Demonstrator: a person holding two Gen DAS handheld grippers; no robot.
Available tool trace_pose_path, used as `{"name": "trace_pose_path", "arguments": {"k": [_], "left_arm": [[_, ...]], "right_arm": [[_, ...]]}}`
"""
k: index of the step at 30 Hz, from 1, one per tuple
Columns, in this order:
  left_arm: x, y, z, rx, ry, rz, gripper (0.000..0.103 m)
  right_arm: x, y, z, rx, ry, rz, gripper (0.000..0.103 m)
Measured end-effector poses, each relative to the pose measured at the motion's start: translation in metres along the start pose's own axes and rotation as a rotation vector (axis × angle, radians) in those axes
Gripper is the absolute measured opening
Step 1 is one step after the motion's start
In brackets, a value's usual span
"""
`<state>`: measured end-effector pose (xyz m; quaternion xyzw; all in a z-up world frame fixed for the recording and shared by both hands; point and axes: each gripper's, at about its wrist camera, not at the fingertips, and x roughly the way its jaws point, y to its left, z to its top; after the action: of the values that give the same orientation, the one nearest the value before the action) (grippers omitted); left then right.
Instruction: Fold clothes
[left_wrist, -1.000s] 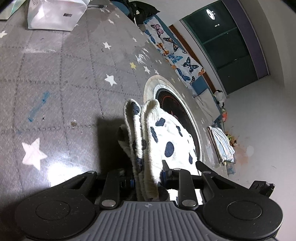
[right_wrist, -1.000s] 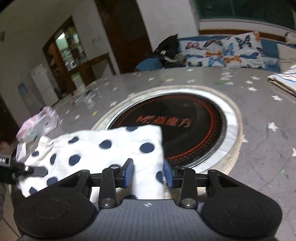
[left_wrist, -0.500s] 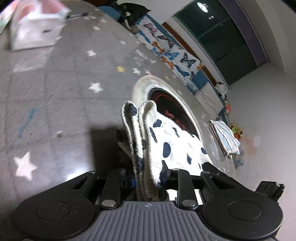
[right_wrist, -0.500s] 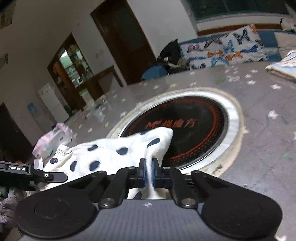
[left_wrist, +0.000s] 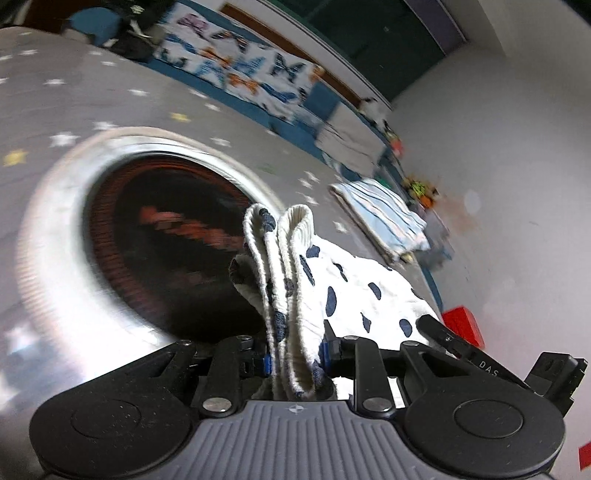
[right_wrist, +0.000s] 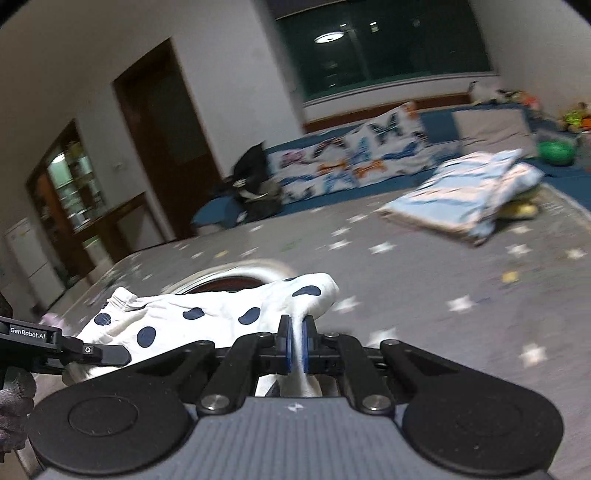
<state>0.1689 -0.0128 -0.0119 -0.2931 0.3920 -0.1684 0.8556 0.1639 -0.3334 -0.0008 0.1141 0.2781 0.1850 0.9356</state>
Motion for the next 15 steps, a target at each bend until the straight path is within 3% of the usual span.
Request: {"name": "trace_pose_path", "arguments": {"k": [10,15], "left_arm": [[0.091,-0.059,0.018,0.093,0.090,-0.052,0.027],[0.114,-0.066,0.008,0.135,0.132,-0.003,0.034]], "right_arm": [[-0.008,-0.079,0.030,0.047,-0.030,-0.170,0.004],[0.004,-0.106,0.024,0.070,0.007,-0.228,0.005]]}}
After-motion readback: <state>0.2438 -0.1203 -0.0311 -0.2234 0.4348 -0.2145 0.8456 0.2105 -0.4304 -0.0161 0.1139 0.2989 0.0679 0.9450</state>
